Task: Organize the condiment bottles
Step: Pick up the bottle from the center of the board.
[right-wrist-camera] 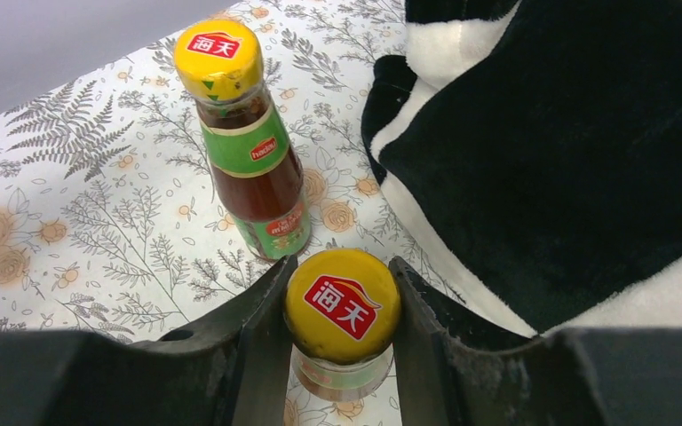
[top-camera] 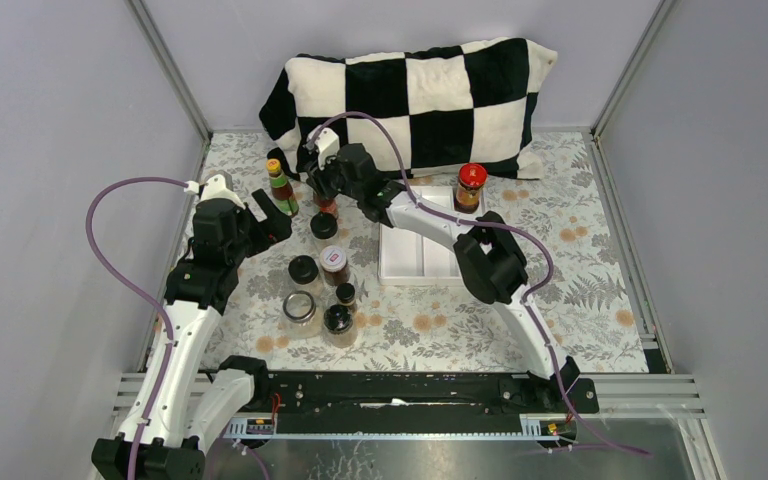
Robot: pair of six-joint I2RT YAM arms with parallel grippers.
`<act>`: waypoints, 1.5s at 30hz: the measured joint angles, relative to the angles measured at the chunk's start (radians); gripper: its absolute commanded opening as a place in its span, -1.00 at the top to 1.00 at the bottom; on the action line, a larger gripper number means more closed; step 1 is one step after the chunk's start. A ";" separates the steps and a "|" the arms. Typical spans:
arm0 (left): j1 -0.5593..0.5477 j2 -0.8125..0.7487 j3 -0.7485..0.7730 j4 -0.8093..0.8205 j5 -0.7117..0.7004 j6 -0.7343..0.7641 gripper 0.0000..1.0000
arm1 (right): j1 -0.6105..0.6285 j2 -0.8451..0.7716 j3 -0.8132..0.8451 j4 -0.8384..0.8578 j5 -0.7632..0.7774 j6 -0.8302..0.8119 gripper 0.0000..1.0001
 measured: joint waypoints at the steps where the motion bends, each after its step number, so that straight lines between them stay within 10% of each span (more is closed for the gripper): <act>1: 0.000 0.000 0.000 0.000 0.000 0.000 -0.97 | 0.000 -0.005 -0.009 0.004 0.006 0.000 0.16; 45: 0.000 0.016 -0.010 0.001 0.019 0.000 -0.98 | -0.108 -0.476 -0.389 0.011 0.048 -0.035 0.19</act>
